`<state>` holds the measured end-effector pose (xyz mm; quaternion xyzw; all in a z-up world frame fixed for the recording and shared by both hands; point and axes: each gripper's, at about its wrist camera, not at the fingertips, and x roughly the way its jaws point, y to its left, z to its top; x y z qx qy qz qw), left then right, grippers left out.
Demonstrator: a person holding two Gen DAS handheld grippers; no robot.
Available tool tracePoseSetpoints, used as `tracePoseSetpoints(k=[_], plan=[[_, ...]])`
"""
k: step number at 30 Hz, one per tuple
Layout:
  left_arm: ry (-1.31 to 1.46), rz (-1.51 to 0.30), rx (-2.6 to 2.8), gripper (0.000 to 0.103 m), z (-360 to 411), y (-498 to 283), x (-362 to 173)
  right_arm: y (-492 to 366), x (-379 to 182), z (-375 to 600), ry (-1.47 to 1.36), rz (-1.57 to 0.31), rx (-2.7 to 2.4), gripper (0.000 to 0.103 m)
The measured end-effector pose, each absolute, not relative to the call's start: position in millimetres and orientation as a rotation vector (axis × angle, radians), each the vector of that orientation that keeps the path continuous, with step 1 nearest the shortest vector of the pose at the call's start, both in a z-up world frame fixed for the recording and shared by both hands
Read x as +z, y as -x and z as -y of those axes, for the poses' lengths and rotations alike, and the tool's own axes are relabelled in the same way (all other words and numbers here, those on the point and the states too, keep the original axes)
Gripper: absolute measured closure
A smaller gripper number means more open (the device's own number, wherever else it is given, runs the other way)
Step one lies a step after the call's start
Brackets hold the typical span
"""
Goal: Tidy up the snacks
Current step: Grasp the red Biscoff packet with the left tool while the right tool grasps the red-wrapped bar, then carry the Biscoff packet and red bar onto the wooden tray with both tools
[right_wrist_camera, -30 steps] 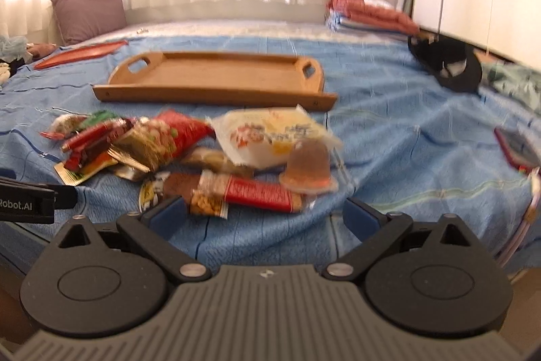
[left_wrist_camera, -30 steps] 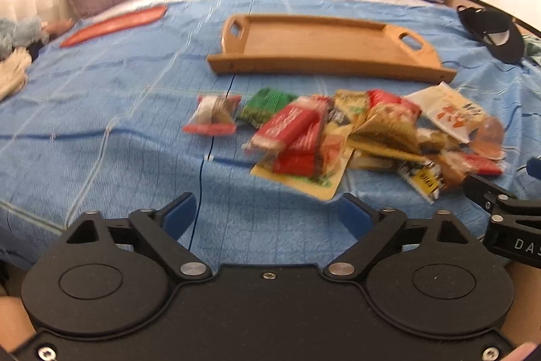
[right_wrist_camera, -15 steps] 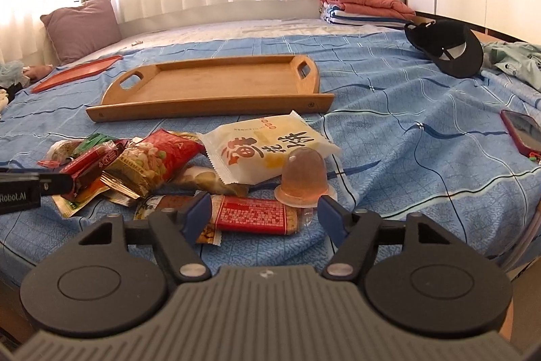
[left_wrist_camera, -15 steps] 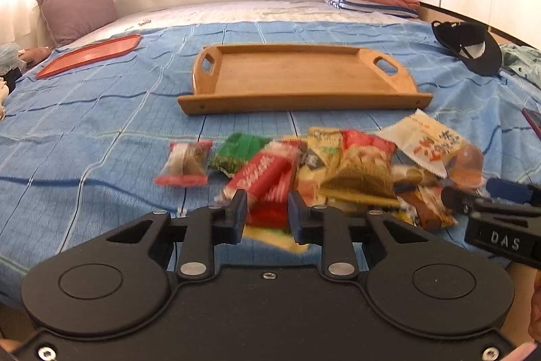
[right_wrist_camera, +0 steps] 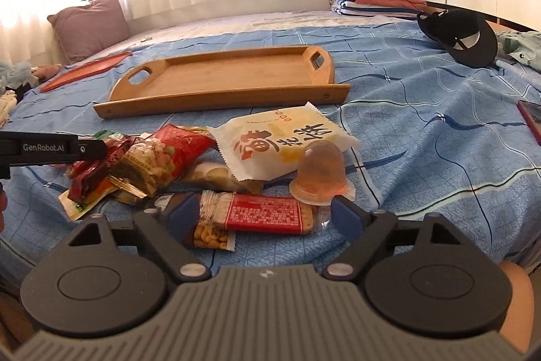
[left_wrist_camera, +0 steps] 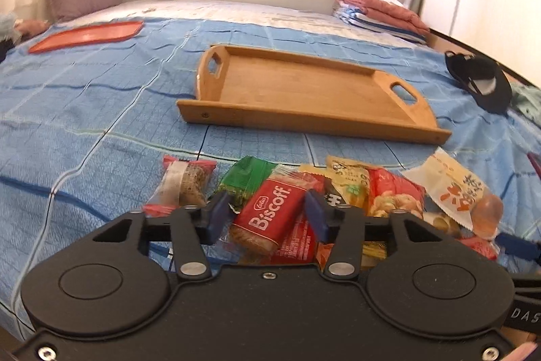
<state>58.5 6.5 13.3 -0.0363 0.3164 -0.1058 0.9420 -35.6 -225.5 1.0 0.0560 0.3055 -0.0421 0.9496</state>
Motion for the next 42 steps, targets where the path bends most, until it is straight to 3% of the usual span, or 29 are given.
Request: tracePoseSetpoints(k=[3,9,17,21,26,29,30,33,42], plan=[[0.141,-0.667,-0.246,0.049,-8.9,-58.4,9.2,32.5,0.2,227.6,-0.121,-0.627,-0.082,0.016],[0.038,-0.676,-0.295,0.071,8.4,-45.8,3.7,40.7,3.2,225.8,-0.109,-0.619,-0.054,0.028],[0.098,-0.689,-0.315,0.070,7.7,-24.4,18.7,50.2,8.2,230.4,-0.115,-0.604,-0.058,0.033],[0.097,-0.664,-0.291,0.052,4.0,-21.2,23.7,53.0,7.7,231.0,-0.114,-0.596,-0.064,0.027],[0.150,-0.686,-0.295,0.053,0.8,-31.1,17.6,49.8,0.6,228.9,-0.094,-0.602,-0.130,0.022],[0.158,-0.709,-0.276,0.067,2.0,-37.5,12.1,51.5,-3.2,223.0,-0.031,-0.587,-0.152,0.024],[0.149,-0.707,-0.273,0.070,2.8,-37.6,11.5,52.2,-2.1,223.1,-0.038,-0.587,-0.145,0.029],[0.128,-0.696,-0.265,0.071,5.7,-35.1,11.9,53.9,0.6,225.0,-0.047,-0.594,-0.119,0.036],[0.102,-0.644,-0.254,0.071,5.1,-25.5,30.7,63.3,15.0,224.1,-0.031,-0.547,-0.123,0.038]])
